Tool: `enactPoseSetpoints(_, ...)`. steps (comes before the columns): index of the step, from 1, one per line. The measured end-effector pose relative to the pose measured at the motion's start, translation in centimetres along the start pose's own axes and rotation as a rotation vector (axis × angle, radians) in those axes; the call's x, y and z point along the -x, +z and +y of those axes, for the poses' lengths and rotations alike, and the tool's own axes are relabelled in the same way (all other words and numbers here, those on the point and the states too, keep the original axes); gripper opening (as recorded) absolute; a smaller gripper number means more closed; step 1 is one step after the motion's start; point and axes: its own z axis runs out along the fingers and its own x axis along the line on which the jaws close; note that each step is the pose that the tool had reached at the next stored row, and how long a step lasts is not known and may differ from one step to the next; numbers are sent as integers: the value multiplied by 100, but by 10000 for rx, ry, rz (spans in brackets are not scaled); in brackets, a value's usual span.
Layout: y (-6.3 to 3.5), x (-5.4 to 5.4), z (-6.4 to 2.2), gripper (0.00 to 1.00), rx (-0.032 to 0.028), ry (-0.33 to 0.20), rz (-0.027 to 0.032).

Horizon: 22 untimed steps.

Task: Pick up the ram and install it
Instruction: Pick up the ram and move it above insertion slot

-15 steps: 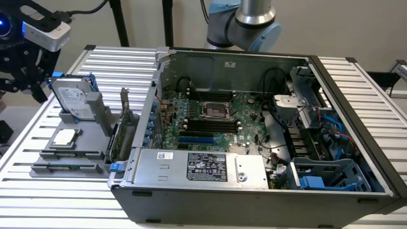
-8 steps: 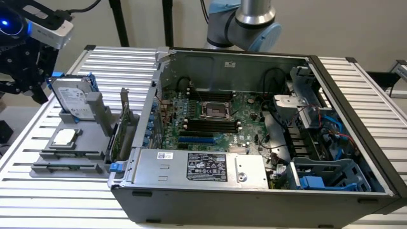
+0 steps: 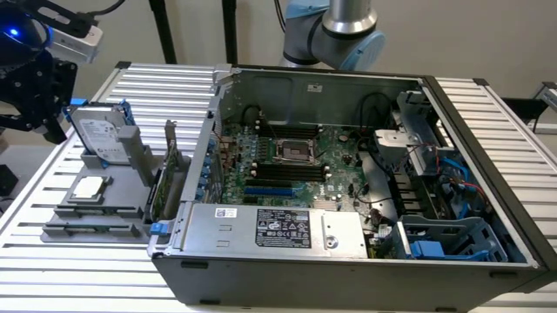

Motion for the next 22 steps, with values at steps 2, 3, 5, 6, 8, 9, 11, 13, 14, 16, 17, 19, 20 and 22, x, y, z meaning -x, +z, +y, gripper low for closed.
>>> enactPoseSetpoints(2, 7, 0, 0, 11, -8, -359, 16)
enactPoseSetpoints(3, 10, 0, -1, 11, -12, -538, 26)
enactPoseSetpoints(5, 16, 0, -1, 11, -19, -903, 45)
enactPoseSetpoints(6, 20, 0, -1, 11, -23, -1083, 53)
enactPoseSetpoints(8, 26, 1, -1, 11, -30, -1441, 71)
enactPoseSetpoints(9, 29, 1, -1, 11, -34, -1622, 80)
enactPoseSetpoints(11, 34, 1, -2, 11, -42, -1997, 99)
enactPoseSetpoints(13, 37, 1, -2, 11, -48, -2344, 116)
enactPoseSetpoints(14, 39, 0, -2, 11, -51, -2493, 123)
enactPoseSetpoints(16, 43, -8, -3, 11, -57, -2685, 130)
enactPoseSetpoints(17, 43, -16, -5, 11, -57, -2752, 136)
enactPoseSetpoints(19, 45, -48, -10, 11, -59, -2846, 140)
enactPoseSetpoints(20, 46, -69, -15, 11, -60, -2878, 142)
enactPoseSetpoints(22, 49, -113, -24, 11, -61, -2939, 143)
